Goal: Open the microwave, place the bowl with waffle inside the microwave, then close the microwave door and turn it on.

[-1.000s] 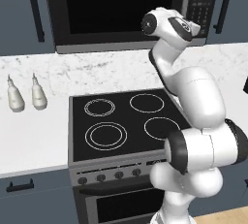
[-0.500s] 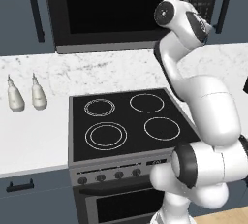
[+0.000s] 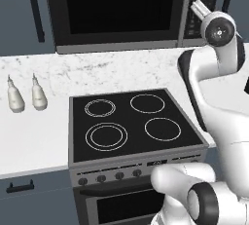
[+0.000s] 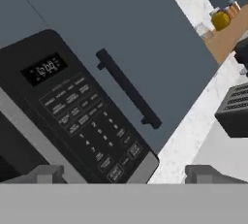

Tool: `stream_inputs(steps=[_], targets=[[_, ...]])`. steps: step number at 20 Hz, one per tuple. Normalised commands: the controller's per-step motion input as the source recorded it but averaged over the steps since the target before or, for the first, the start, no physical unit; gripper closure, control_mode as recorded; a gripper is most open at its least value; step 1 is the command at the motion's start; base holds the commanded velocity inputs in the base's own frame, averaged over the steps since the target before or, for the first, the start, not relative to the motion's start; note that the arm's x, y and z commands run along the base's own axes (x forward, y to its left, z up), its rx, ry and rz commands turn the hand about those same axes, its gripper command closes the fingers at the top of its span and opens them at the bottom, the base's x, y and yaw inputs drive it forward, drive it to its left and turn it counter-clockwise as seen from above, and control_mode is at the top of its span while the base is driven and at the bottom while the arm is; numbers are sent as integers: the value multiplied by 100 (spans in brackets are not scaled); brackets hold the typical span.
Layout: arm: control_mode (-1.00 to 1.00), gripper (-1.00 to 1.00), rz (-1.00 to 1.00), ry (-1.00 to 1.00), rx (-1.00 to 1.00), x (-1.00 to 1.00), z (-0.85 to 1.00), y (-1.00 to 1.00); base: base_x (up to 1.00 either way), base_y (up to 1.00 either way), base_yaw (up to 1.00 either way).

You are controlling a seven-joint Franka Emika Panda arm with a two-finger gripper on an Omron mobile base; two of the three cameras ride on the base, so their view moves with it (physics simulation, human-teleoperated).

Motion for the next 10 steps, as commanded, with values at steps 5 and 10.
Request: stream_inputs(steps=[5,10], targets=[[-100,-100,50,-4,-8,-22,-17,-78,0,0,0],[-100,-100,37,5,-17,-6,0,-53,0,0,0]])
